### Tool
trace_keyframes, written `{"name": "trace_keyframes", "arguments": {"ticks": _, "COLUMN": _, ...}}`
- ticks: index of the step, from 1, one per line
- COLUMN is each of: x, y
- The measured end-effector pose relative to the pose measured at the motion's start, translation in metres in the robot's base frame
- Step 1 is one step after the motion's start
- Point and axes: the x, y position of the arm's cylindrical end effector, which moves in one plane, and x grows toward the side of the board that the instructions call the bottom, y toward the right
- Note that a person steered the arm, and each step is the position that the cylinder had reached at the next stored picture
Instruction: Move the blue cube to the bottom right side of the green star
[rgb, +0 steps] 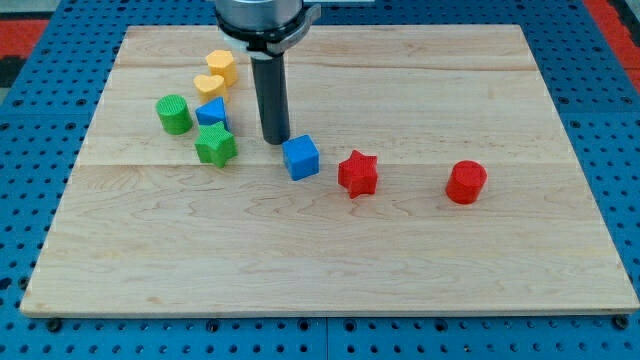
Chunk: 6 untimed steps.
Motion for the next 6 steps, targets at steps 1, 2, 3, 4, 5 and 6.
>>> {"name": "trace_keyframes", "arguments": {"ticks": 1, "x": -0.005, "y": 0.052}}
{"name": "trace_keyframes", "arguments": {"ticks": 2, "x": 0.017, "y": 0.050}}
{"name": "trace_keyframes", "arguments": {"ticks": 3, "x": 0.048, "y": 0.015}}
{"name": "trace_keyframes", "arguments": {"ticks": 4, "x": 0.049, "y": -0.001}}
{"name": "trace_keyframes", "arguments": {"ticks": 5, "x": 0.031, "y": 0.051}}
{"name": "trace_keyframes", "arguments": {"ticks": 6, "x": 0.082, "y": 0.041}}
